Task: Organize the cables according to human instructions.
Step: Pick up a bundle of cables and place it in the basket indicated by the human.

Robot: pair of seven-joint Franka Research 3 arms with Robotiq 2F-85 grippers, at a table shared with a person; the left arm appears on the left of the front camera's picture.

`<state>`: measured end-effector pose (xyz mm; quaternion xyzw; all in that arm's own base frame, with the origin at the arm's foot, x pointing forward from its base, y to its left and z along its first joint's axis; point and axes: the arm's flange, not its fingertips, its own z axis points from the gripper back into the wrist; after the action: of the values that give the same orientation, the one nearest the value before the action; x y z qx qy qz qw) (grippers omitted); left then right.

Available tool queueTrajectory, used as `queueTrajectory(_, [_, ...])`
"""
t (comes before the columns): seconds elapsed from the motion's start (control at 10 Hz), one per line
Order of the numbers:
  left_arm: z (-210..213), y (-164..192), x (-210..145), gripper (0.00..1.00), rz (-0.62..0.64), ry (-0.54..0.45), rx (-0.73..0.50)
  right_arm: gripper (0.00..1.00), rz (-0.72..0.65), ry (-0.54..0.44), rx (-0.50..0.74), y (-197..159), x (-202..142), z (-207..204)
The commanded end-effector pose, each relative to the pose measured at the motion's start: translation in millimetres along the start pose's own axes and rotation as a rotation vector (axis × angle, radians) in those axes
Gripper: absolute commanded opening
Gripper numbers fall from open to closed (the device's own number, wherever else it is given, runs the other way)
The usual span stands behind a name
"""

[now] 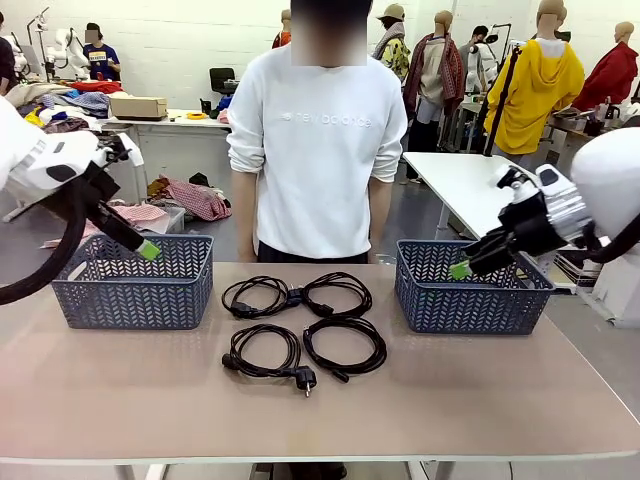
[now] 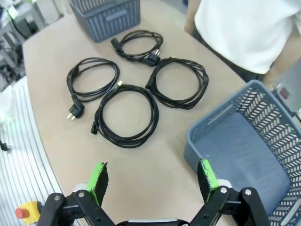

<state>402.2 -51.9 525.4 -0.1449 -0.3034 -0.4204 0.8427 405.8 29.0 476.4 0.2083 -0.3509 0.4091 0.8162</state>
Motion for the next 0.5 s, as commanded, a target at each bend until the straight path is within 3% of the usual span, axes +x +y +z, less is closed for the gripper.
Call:
queueTrajectory(0.0, [5.9,5.5,-6.2,1.0,-0.014,-0.04,-0.054,1.0,0.0,-0.068,0.007,-6.1,-11.0,14.8])
queueTrajectory(0.4, [5.6,17.1,-24.5,1.0,0.036,-0.014,-0.051,1.0,0.023,-0.109,-0.025,-6.6,-7.0,41.5])
